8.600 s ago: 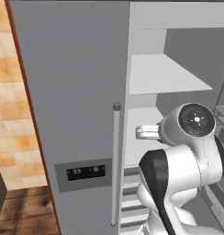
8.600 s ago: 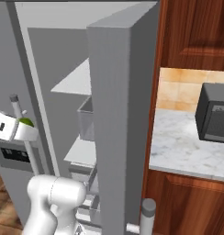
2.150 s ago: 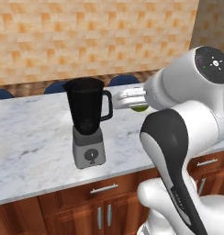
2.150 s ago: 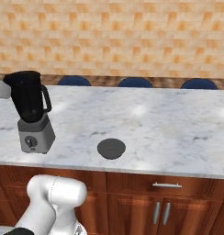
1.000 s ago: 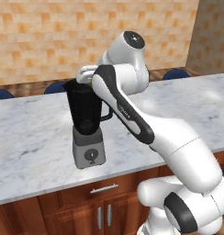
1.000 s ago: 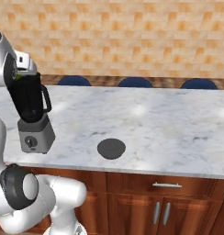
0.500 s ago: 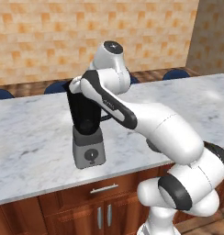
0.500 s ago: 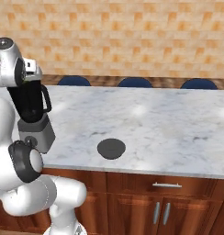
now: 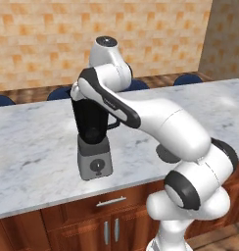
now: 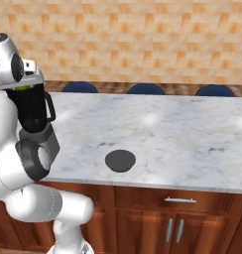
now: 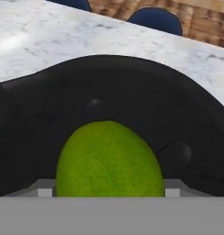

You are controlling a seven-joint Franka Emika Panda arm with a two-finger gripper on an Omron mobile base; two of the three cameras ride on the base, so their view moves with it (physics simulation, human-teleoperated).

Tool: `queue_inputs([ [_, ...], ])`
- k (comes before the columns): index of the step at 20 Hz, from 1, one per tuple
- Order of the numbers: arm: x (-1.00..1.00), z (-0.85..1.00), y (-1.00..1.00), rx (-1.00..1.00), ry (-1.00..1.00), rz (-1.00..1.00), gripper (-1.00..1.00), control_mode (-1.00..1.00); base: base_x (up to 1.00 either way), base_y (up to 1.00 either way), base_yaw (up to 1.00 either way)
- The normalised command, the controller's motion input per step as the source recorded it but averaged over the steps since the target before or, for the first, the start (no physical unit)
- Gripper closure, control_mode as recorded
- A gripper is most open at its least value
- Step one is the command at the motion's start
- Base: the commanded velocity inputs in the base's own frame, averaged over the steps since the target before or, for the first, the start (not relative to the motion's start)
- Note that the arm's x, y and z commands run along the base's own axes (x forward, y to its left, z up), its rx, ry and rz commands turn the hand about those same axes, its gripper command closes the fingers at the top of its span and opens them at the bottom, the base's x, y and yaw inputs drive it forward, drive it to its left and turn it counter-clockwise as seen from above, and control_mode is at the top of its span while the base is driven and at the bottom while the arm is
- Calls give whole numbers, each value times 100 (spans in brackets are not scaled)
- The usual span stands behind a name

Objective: Grab the lime and garlic from the fridge, place them in the blender, close the lid, and turn on the blender to create a marinade.

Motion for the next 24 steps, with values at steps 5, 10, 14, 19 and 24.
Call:
queue_inputs([
  [5, -5, -54, -4, 0, 0, 5, -100, -100, 0, 0, 0],
  [10, -11, -1, -1, 0, -3, 2, -100, -100, 0, 0, 0],
  [14, -46, 66, -12, 0, -24, 0, -100, -100, 0, 0, 0],
  [19, -66, 26, -52, 0, -29, 0, -100, -100, 0, 0, 0],
  [24, -61, -26, -100, 5, -13, -2, -100, -100, 0, 0, 0],
])
